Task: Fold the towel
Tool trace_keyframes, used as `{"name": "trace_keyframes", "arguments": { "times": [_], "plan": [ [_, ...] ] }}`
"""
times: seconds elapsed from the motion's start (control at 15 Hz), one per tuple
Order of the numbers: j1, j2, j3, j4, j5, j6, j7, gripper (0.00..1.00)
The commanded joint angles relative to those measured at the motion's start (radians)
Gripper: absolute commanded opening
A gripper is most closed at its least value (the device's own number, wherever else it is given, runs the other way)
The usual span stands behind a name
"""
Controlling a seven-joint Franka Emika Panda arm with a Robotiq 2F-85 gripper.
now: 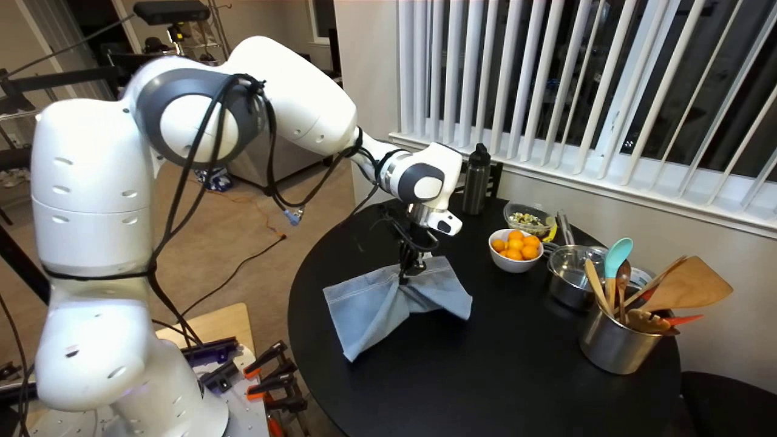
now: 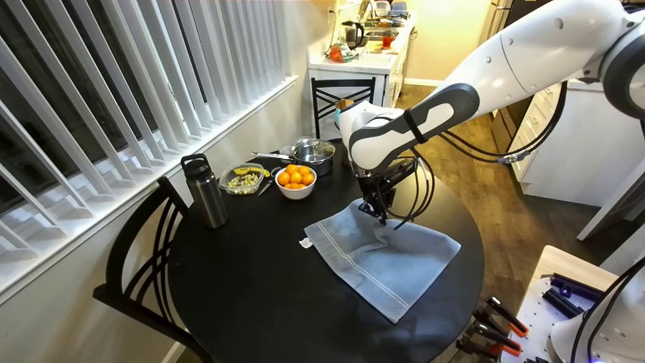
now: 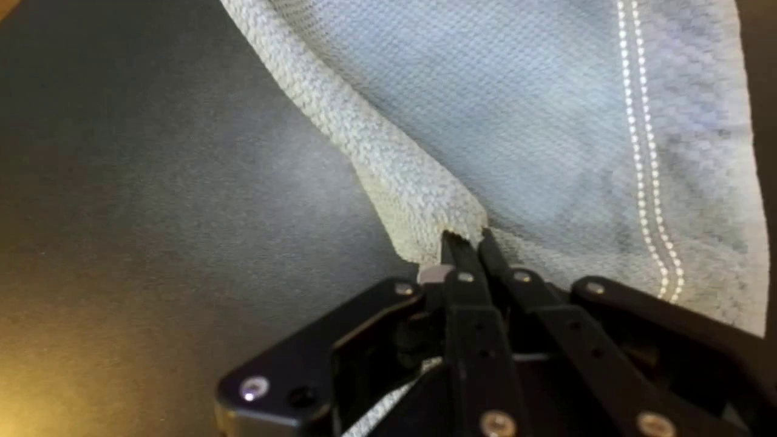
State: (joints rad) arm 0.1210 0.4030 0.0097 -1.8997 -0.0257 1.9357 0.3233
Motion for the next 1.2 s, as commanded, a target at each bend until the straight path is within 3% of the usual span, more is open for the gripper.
{"name": "trace_keyframes", "arguments": {
  "times": [0.0, 0.6, 1.13],
  "plan": [
    [0.039, 0.113, 0.02, 0.136, -0.015, -0.099, 0.013, 0.03],
    [0.074, 0.292, 0.022, 0.366, -0.005, -0.242, -0.019, 0.03],
    [0.044, 0.312, 0.119, 0.414, 0.065, -0.232, -0.283, 0.03]
  ]
}}
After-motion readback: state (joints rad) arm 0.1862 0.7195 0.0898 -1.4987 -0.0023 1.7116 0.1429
